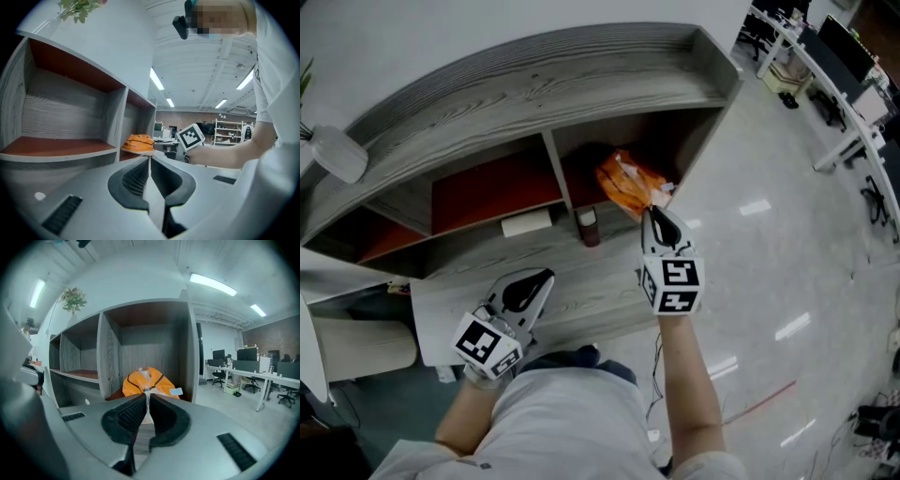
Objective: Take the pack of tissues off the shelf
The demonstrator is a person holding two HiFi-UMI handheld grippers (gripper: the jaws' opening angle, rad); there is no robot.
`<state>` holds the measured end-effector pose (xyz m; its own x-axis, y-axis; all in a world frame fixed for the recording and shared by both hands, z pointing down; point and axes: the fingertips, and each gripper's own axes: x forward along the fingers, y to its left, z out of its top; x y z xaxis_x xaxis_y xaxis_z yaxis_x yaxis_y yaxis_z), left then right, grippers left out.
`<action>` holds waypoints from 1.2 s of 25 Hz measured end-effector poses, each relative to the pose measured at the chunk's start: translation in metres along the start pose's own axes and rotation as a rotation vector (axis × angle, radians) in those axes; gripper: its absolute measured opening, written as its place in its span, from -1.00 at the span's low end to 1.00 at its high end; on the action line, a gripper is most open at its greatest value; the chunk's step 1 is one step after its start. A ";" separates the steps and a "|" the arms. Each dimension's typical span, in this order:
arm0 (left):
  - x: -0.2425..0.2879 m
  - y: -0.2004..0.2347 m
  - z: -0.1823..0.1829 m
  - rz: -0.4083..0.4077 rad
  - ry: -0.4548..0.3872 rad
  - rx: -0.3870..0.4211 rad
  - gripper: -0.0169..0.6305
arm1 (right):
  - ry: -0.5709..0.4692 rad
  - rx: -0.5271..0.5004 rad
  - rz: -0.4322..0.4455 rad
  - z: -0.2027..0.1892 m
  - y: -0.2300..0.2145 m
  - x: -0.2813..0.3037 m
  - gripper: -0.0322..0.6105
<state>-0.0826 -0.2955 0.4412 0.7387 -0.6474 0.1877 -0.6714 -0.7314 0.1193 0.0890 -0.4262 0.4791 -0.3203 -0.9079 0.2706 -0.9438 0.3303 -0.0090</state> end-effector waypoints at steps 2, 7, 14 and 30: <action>-0.001 -0.009 0.000 -0.013 -0.001 0.004 -0.87 | -0.010 0.008 -0.006 0.001 -0.001 -0.013 -0.79; -0.002 -0.037 0.004 -0.048 -0.002 0.023 -0.87 | -0.035 0.027 -0.021 0.004 -0.003 -0.055 -0.80; -0.011 -0.085 0.009 -0.098 -0.016 0.041 -0.87 | -0.063 0.042 -0.080 -0.001 -0.012 -0.136 -0.80; -0.037 -0.218 0.007 -0.234 -0.036 0.062 -0.87 | -0.141 0.090 -0.241 -0.020 -0.016 -0.349 -0.80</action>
<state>0.0367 -0.1140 0.4014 0.8762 -0.4649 0.1273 -0.4773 -0.8736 0.0948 0.2171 -0.1097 0.4043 -0.0880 -0.9864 0.1387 -0.9955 0.0821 -0.0478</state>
